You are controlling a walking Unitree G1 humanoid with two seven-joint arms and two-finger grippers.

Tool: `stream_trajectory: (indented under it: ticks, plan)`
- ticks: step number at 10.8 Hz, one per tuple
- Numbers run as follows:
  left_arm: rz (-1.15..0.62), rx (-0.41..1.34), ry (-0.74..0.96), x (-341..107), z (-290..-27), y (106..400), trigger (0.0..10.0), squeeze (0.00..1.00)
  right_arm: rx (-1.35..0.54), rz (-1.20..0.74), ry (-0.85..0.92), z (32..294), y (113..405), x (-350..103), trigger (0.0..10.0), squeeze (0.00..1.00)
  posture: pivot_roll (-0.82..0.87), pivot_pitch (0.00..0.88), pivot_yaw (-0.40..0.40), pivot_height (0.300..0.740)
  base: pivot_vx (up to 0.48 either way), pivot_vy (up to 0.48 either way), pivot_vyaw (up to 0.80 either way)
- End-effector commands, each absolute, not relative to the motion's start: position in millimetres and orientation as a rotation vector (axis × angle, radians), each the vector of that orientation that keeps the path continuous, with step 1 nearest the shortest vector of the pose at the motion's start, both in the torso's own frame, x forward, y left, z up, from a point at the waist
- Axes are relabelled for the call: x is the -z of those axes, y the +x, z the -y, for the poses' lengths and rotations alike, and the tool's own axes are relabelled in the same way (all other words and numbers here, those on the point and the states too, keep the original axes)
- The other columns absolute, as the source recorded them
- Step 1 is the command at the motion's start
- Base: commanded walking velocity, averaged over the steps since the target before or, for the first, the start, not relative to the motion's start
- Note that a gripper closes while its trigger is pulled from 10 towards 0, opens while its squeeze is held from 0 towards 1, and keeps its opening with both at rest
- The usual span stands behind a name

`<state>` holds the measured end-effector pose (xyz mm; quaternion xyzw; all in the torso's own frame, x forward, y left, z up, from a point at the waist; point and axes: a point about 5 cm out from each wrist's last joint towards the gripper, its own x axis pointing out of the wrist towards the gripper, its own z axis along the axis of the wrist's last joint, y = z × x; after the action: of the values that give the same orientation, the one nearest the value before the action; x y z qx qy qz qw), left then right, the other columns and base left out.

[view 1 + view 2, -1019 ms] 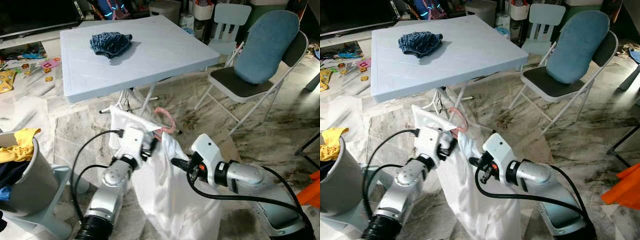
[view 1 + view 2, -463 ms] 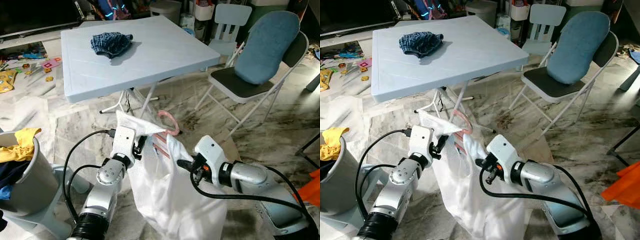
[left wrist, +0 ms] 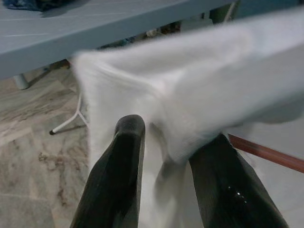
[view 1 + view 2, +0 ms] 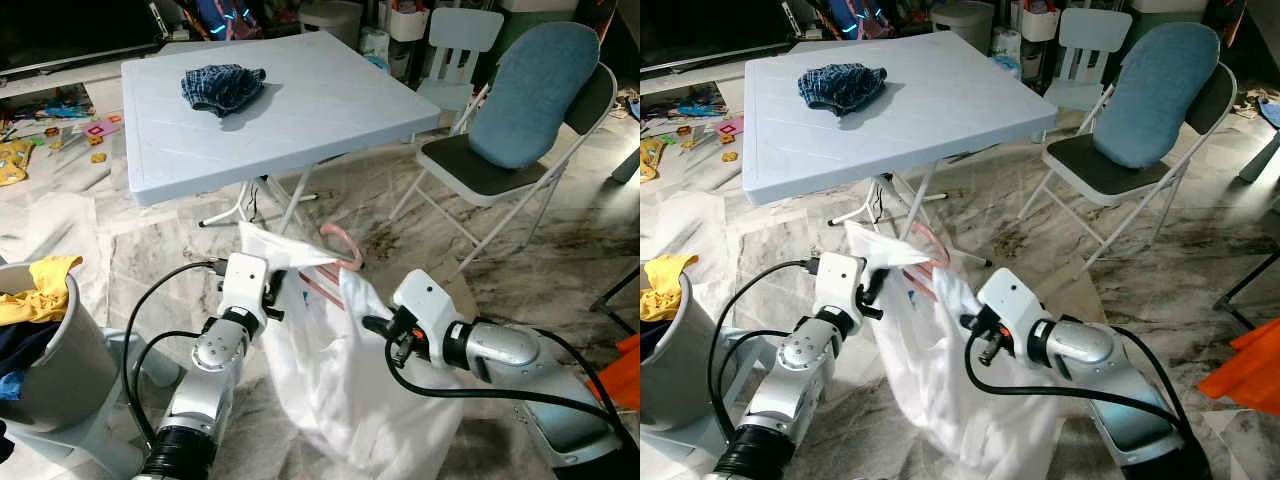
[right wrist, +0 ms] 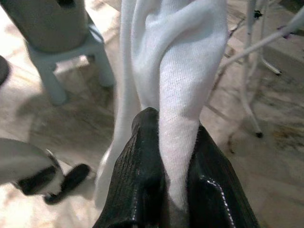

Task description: Hang hanger

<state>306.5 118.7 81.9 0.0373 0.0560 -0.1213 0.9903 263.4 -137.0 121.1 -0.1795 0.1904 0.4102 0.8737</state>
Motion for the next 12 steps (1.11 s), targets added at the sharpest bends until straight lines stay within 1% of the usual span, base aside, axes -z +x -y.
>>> stream_trajectory:
  ticks: [1,2,4,5,8,10,12]
  plan:
    - [-0.130,0.187,0.063,-77.3,-127.6,306.9,0.0,0.00,-0.844,-0.368,-0.439,140.7,267.0,-125.4,10.0,0.00,-0.22,0.020,0.005,0.740,0.000,0.000,0.00]
    - [-0.137,0.165,0.052,-76.0,-130.6,306.7,0.0,0.00,-0.846,-0.372,-0.467,143.9,266.5,-124.6,10.0,0.00,-0.22,0.021,0.006,0.740,0.000,0.000,0.00]
    - [-0.115,0.094,0.046,-79.5,-141.1,309.0,0.0,0.00,-0.855,-0.400,-0.541,160.4,262.4,-121.6,10.0,0.00,-0.23,0.027,0.009,0.740,0.000,0.000,0.00]
    - [-0.108,0.084,0.052,-80.9,-142.9,309.7,0.0,0.00,-0.864,-0.405,-0.568,164.7,261.3,-120.8,10.0,0.00,-0.23,0.027,0.009,0.740,0.000,0.000,0.00]
    - [-0.107,0.071,0.055,-82.9,-148.1,313.8,0.0,0.00,-0.915,-0.440,-0.694,194.8,256.9,-122.8,10.0,0.00,-0.23,0.026,0.008,0.740,0.000,0.000,0.00]
    - [-0.112,0.067,0.049,-82.7,-151.4,314.8,0.0,0.00,-0.946,-0.486,-0.713,237.3,247.3,-138.4,10.0,0.00,-0.24,0.028,0.009,0.740,0.000,0.000,0.00]
    - [-0.123,0.071,0.040,-80.6,-151.8,314.5,0.0,0.00,-0.977,-0.538,-0.764,258.3,238.8,-143.2,10.0,0.00,-0.25,0.029,0.017,0.740,0.000,0.000,0.00]
